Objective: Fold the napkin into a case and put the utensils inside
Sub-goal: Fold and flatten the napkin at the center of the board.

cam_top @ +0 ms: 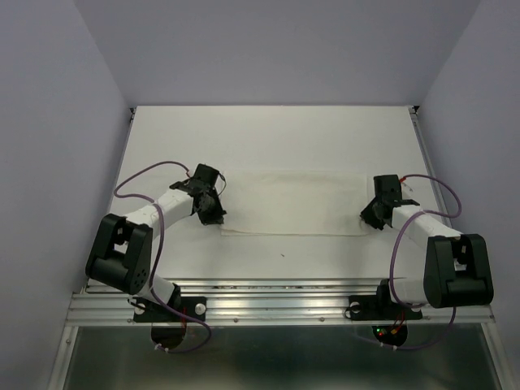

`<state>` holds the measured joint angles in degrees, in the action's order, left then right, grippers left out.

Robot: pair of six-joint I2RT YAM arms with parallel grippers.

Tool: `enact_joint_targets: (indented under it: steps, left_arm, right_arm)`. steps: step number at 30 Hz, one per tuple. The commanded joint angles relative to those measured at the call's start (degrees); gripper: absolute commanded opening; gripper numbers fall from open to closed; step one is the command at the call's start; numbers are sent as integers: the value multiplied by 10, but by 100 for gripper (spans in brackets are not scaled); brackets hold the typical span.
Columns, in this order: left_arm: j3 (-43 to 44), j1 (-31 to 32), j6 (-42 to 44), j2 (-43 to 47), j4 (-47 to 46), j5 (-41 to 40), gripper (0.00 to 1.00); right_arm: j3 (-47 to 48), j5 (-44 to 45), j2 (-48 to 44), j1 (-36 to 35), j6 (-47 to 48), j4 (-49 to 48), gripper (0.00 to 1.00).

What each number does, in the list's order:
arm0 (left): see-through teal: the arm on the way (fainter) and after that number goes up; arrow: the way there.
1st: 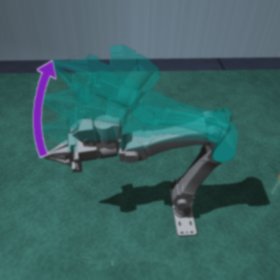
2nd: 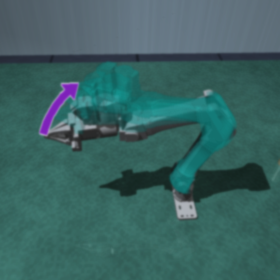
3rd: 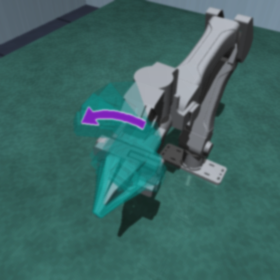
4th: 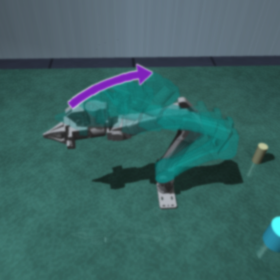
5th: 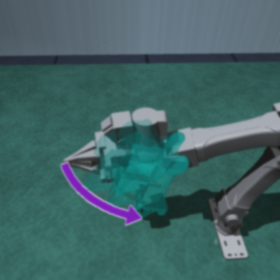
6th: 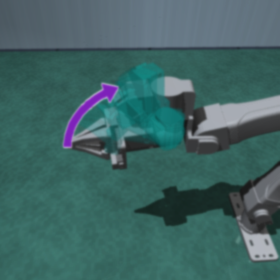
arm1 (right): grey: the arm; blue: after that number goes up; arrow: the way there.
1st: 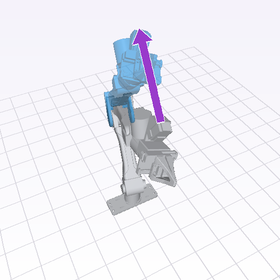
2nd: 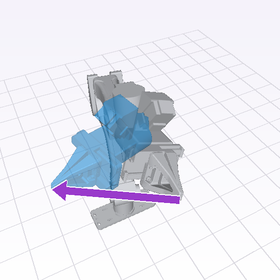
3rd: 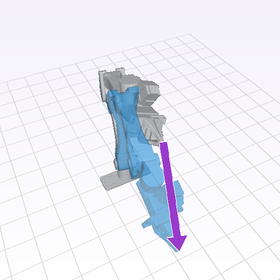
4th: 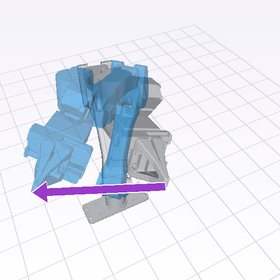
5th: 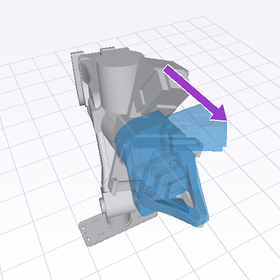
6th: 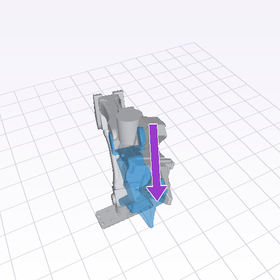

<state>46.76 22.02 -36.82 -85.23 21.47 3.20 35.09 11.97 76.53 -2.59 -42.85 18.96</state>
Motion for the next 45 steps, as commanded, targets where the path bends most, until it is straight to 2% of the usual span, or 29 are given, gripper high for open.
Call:
enact_joint_targets:
  steps: [1, 2, 5, 13, 22, 23, 26, 27, 34, 40, 45]
  left_arm:
    - [32, 2, 16, 34, 38, 3, 0]
    - [32, 2, 17, 35, 42, 6, 0]
    - [25, 2, 19, 38, 39, 22, 0]
    - [-14, 3, 21, 32, 16, 73, 0]
    - [-30, 3, 25, 15, 8, 66, 0]
    - [-32, 3, 26, 13, 8, 66, 0]
    - [-32, 3, 28, 14, 8, 66, 0]
    - [-32, 3, 28, 15, 8, 66, 0]
    - [-21, 3, 39, 30, 28, 99, 0]
    - [19, 3, 51, 51, 63, 151, 0]
    - [19, 3, 73, 55, 108, 120, 0]
  right_arm:
    - [2, -3, 5, 3, 3, 8, 26]
    - [2, -3, 0, 3, 4, 11, 36]
    - [1, 1, -14, 3, 4, 24, 42]
    - [-4, 8, -62, 3, -7, 68, 44]
    - [-6, 5, -83, 3, -29, 113, 43]
    - [-6, 5, -80, 3, -30, 120, 44]
    - [-5, 17, -75, 3, -43, 136, 64]
    - [-4, 19, -78, 3, -47, 139, 65]
    - [13, 34, -122, 3, -30, 138, 66]
    - [48, 38, -111, 3, -21, 139, 66]
    - [51, 42, -97, 3, -21, 135, 67]
